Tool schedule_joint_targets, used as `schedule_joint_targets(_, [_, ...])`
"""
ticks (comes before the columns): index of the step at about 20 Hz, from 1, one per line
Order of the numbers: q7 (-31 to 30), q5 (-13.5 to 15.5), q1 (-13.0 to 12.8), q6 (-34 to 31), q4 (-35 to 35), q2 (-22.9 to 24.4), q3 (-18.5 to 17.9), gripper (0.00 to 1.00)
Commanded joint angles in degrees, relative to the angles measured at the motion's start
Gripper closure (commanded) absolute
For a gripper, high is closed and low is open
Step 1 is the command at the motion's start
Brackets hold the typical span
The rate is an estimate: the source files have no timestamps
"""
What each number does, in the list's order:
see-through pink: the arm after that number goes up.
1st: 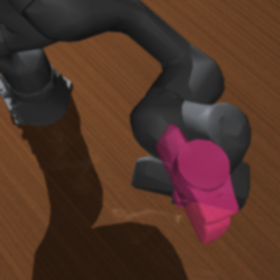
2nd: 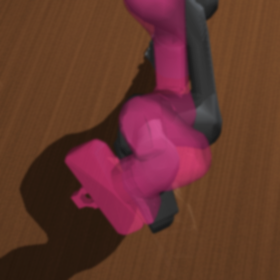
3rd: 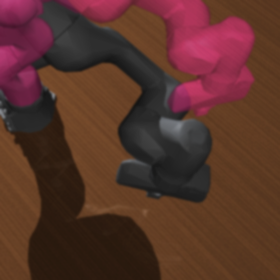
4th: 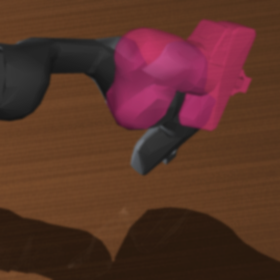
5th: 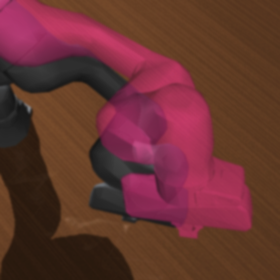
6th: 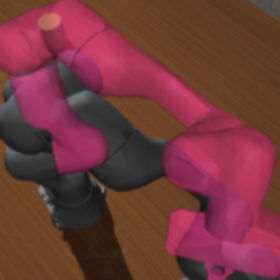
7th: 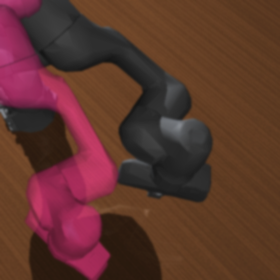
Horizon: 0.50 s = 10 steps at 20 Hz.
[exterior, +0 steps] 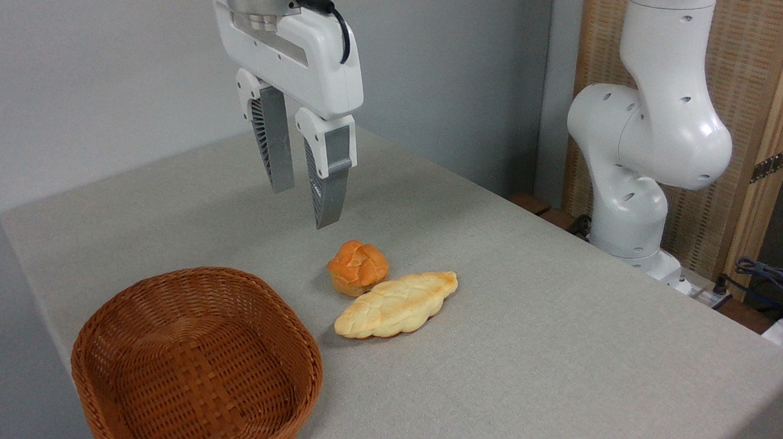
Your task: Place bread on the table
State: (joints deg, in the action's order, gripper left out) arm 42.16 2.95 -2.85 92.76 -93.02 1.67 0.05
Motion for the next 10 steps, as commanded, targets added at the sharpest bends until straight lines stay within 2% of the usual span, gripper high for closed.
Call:
schedule_joint_targets(1, [-0.41,-0.05,-0.05,-0.91,-0.40,1.23,-0.49,0.00])
schedule_joint_targets(10, [-0.14,-0.05,0.04,-2.32,-0.23,1.40,-0.58,0.00])
